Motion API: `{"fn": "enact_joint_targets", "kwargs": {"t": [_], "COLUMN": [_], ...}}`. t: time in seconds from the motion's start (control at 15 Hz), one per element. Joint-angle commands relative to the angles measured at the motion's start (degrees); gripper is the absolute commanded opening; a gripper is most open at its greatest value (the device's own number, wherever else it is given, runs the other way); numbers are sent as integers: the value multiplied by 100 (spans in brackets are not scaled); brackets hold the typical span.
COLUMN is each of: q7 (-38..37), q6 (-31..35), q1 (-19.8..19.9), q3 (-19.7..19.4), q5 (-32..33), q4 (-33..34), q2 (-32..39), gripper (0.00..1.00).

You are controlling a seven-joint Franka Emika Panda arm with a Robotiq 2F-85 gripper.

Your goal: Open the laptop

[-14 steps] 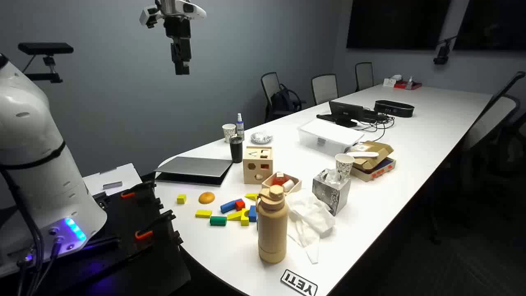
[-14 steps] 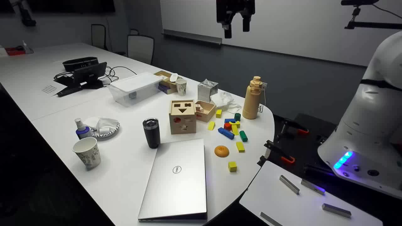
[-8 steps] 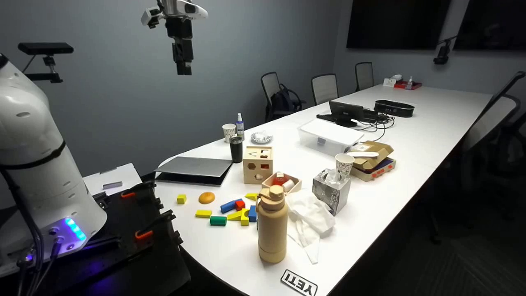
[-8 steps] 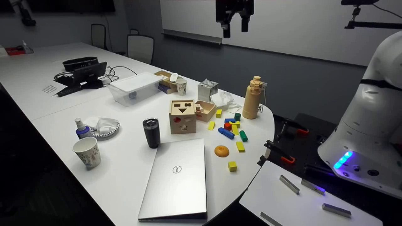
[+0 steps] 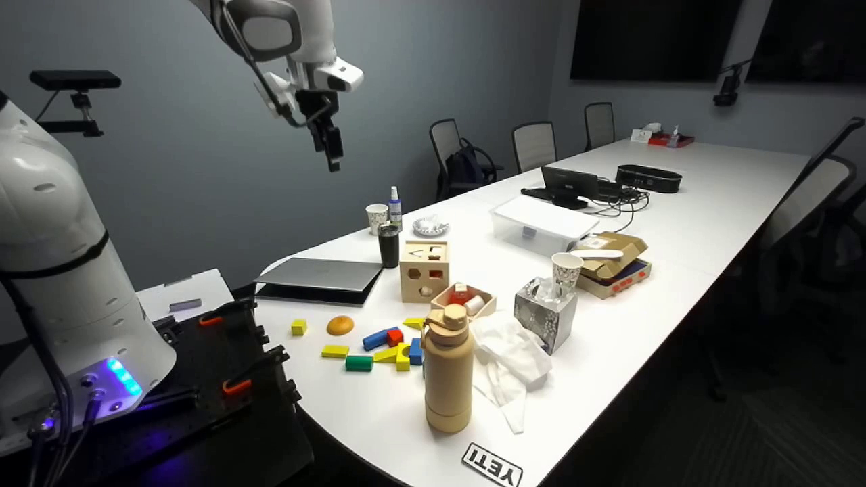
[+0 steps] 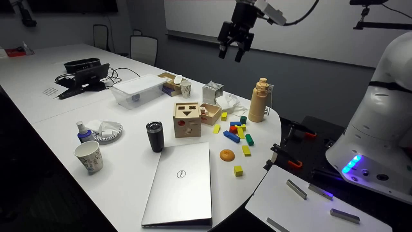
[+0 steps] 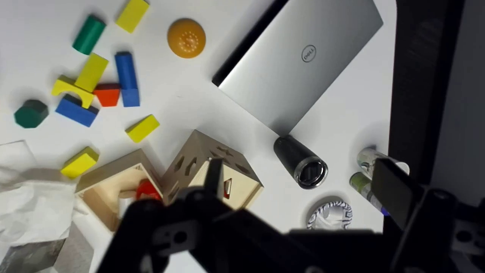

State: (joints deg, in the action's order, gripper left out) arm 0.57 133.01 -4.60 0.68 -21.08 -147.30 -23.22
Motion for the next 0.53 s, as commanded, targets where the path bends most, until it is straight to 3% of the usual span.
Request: {"fn": "enact_joint_targets", "kwargs": {"t": [0.0, 0.2, 0.47], "q7": [1367, 2786, 4800], "q6": [1176, 1666, 1294], "q1": [-513, -1716, -3217], "q3": [-687, -1975, -3704], "q5": [-1568, -3052, -4990], "q4": [-1005, -1386, -1264], "q2": [-87, -7, 250], "gripper": [100, 100, 100]}}
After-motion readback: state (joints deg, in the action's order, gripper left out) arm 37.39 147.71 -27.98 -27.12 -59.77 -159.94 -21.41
